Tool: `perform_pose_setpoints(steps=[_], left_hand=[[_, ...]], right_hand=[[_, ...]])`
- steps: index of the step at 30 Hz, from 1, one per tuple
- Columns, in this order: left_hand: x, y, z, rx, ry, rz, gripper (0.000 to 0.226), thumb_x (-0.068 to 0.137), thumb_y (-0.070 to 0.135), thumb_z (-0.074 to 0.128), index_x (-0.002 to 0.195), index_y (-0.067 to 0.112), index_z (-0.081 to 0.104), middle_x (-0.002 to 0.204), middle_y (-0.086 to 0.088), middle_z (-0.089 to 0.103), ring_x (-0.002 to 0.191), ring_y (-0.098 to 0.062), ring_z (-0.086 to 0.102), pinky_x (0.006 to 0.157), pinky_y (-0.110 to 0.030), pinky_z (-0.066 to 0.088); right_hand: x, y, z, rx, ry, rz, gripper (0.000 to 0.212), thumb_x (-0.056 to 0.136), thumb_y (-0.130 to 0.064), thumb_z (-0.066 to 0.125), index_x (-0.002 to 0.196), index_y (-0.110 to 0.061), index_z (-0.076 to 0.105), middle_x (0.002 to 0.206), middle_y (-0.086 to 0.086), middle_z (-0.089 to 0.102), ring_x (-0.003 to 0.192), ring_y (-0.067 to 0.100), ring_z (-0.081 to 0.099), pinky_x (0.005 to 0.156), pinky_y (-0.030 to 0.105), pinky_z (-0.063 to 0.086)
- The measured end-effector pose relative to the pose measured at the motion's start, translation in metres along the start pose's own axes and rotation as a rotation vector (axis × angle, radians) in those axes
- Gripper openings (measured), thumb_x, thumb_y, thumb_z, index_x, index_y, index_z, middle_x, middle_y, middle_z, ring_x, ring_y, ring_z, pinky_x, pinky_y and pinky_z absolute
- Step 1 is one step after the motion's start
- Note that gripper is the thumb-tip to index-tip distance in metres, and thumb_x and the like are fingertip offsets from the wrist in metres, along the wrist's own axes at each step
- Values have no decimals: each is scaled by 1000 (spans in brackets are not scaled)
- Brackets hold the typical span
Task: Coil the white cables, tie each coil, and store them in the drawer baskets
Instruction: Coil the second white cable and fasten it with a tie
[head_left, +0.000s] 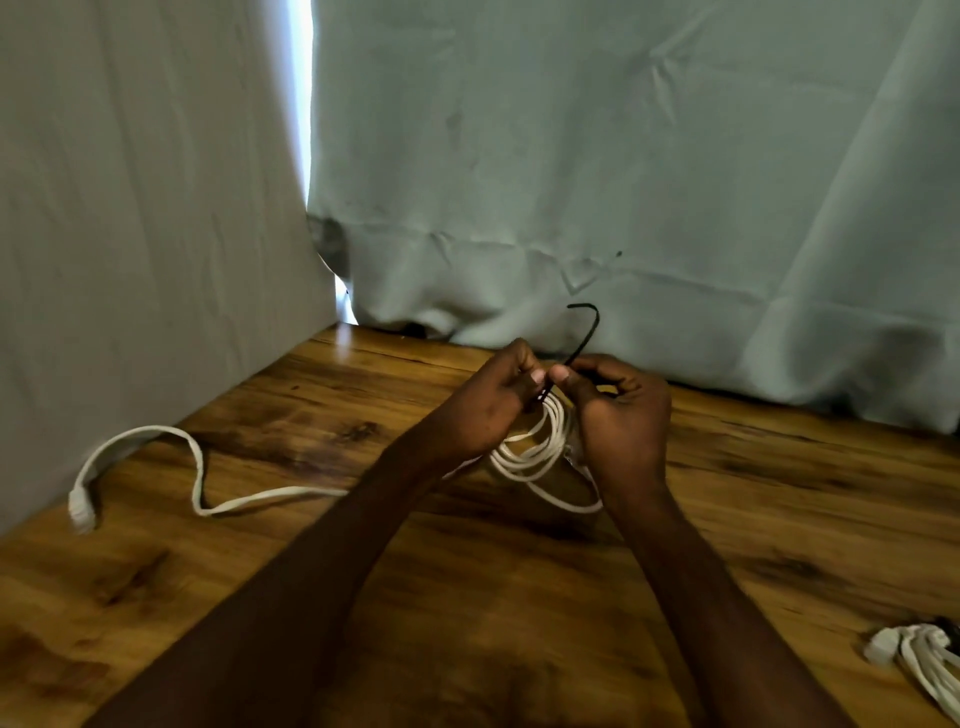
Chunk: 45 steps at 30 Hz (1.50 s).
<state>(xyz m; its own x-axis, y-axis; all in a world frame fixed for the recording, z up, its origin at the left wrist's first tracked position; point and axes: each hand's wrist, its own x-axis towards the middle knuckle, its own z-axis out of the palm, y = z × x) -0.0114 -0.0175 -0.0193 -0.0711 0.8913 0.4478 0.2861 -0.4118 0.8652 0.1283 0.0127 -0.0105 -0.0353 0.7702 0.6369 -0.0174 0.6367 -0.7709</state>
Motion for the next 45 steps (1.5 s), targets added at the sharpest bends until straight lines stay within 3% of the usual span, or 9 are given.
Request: perform_pose_setpoints(steps=[5, 12, 17, 23, 28, 34, 38, 42, 45], left_hand=[[0, 5, 1, -47, -171, -62, 11, 99, 31, 55, 99, 21, 55, 87, 1, 56, 86, -14, 52, 82, -38, 45], [-3, 4, 9, -26, -287, 1, 34, 98, 3, 60, 113, 18, 34, 108, 2, 63, 89, -1, 61, 74, -19, 51], [-7, 3, 21, 224, -175, 188, 29, 98, 0, 60, 120, 8, 44, 101, 18, 62, 86, 9, 58, 74, -20, 47], [-4, -1, 27, 499, 2, 290, 33, 94, -4, 54, 113, 23, 49, 108, 5, 67, 93, 3, 68, 80, -33, 56], [-2, -4, 24, 519, 219, 402, 27, 88, -8, 64, 105, 11, 60, 107, 8, 56, 89, 19, 56, 77, -3, 40], [2, -2, 4, 258, 396, 245, 13, 88, -4, 62, 92, 7, 65, 83, -2, 70, 70, -10, 70, 59, -36, 57], [6, 0, -1, -11, 304, 2, 14, 83, -1, 77, 86, 3, 64, 73, -11, 72, 53, -17, 63, 48, -35, 55], [6, 7, -14, -265, 124, -200, 24, 85, -5, 76, 100, -12, 59, 94, -40, 68, 58, -26, 64, 57, -33, 58], [3, 13, -22, -409, 68, -301, 26, 83, -5, 76, 105, -7, 63, 88, -33, 70, 62, -25, 69, 61, -34, 62]], right_hand=[[7, 10, -6, 66, 41, 154, 10, 77, -6, 85, 77, -14, 80, 82, 8, 77, 79, 19, 72, 75, 35, 58], [13, 12, -11, 292, 77, 516, 4, 79, 4, 77, 80, 1, 77, 81, 24, 74, 72, 31, 69, 74, 48, 56], [12, 5, -12, 369, 52, 603, 15, 69, 17, 62, 76, 7, 71, 76, 27, 63, 72, 35, 59, 66, 42, 48], [12, 4, -13, 437, 26, 711, 14, 71, 14, 69, 67, 2, 63, 75, 25, 57, 69, 30, 56, 69, 47, 48], [9, 7, -9, 335, -17, 474, 12, 91, -10, 75, 90, 2, 77, 83, 21, 76, 68, 25, 72, 69, 34, 59], [9, -2, -13, 170, -203, 267, 21, 86, 7, 75, 106, 1, 74, 97, 11, 79, 87, 12, 76, 73, 17, 57], [8, 3, -12, 97, -219, 169, 19, 83, 6, 78, 95, -9, 77, 93, 3, 80, 87, 12, 75, 75, 21, 57], [7, 7, -12, -30, -233, 31, 25, 85, 6, 74, 85, -18, 77, 88, -1, 79, 89, 16, 75, 83, 28, 58], [4, 11, -11, -72, -238, -32, 22, 88, 5, 70, 89, -17, 76, 89, -3, 78, 89, 16, 74, 81, 33, 59]])
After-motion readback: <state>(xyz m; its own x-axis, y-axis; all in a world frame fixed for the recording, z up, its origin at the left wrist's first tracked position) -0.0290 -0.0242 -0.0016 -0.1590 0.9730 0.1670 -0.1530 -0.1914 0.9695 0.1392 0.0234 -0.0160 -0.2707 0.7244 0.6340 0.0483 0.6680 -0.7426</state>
